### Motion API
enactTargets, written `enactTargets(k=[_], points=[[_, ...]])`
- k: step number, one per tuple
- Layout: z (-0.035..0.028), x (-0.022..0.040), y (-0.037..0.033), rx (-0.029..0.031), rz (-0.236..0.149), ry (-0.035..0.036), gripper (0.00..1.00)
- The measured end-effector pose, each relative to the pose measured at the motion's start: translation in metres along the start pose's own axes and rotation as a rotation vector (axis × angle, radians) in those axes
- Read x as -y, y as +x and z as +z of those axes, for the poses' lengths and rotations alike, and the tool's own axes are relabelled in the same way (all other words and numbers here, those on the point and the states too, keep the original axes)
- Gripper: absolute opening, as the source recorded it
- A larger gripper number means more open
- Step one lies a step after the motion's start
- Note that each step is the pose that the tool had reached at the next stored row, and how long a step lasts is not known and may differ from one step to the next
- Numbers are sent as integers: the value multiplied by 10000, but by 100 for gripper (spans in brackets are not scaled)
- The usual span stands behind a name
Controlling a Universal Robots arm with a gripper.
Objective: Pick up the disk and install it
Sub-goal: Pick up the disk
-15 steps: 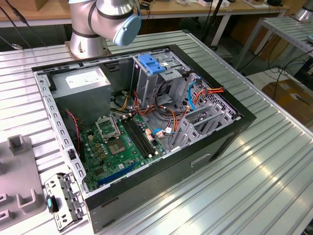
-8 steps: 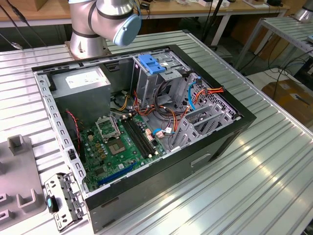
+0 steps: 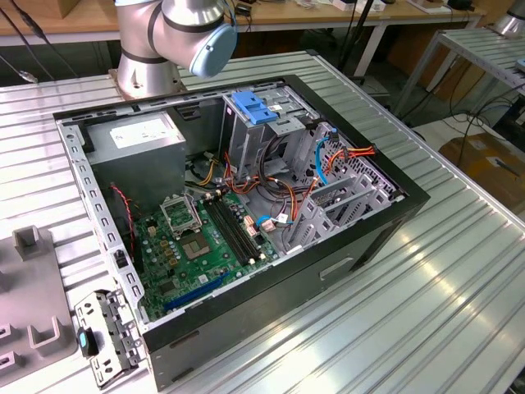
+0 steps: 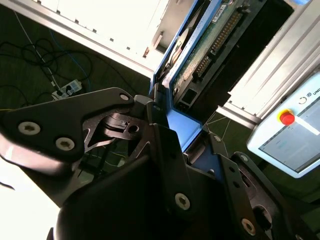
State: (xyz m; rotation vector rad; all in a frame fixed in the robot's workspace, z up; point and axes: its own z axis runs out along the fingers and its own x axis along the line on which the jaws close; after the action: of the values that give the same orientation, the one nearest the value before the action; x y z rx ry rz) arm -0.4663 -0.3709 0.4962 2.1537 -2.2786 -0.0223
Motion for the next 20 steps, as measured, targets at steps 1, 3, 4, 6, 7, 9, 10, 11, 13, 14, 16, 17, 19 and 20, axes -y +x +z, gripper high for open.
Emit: enactTargets(k=[1, 3, 4, 6, 7, 9, 10, 11, 13, 14, 16, 17, 19, 20], points=[[0, 7, 0, -1, 0, -1, 37], [-1, 31, -2, 0, 0, -1, 37], [-1, 41, -2, -1, 0, -1, 37], [-1, 61, -3, 0, 0, -1, 37], [-1, 71, -4, 0, -1, 0, 37], [-1, 90, -5, 0, 0, -1, 37], [-2, 100, -6, -1, 0, -1, 37], [-2, 110, -6, 0, 0, 0, 37], [-2, 129, -7, 0, 0, -1, 37], [-2, 136, -8, 0, 1, -1, 37], [-2, 146, -8, 0, 1, 0, 37], [-2, 152, -8, 0, 0, -1, 37], [-2, 158, -9, 0, 0, -1, 37], [-2, 159, -9, 0, 0, 0, 37]])
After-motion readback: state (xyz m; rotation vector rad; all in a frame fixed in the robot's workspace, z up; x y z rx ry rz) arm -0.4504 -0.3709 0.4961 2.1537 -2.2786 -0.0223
